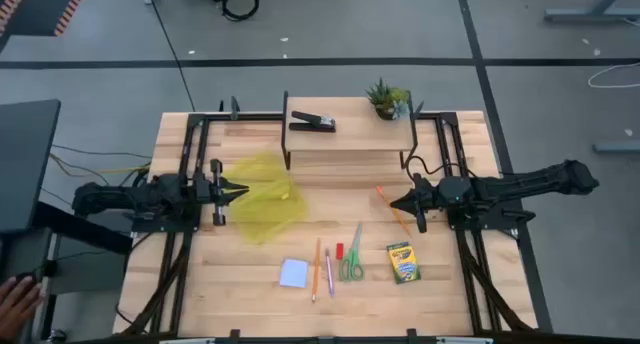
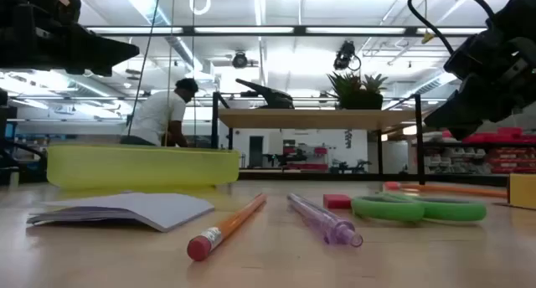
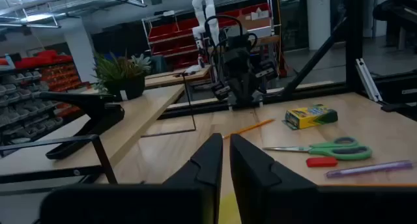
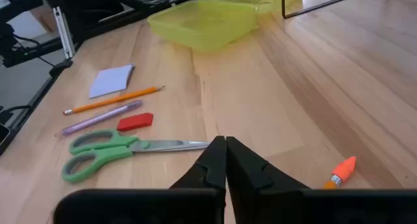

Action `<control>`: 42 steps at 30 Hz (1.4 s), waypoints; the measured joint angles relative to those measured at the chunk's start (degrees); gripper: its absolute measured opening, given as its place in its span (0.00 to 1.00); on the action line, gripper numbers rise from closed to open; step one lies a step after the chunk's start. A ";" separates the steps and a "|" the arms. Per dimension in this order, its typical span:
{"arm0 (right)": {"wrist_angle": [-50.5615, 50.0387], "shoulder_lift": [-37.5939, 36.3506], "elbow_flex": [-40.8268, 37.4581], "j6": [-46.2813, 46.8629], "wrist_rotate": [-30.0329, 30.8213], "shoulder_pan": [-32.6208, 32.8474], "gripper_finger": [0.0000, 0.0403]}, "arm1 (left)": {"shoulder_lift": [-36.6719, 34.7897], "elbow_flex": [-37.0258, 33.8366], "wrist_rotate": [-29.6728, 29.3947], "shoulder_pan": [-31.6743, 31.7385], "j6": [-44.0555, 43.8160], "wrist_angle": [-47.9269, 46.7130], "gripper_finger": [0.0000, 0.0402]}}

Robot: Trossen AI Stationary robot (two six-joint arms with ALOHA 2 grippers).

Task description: Pack school essentials

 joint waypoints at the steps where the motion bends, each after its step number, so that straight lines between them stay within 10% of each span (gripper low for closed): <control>1: 0.00 0.01 0.01 0.00 0.00 0.00 0.04 | 0.00 -0.01 0.00 0.00 0.00 -0.02 0.10; 42: 0.00 0.01 0.00 0.00 0.00 0.00 0.04 | 0.00 -0.01 0.02 0.00 0.00 0.00 0.10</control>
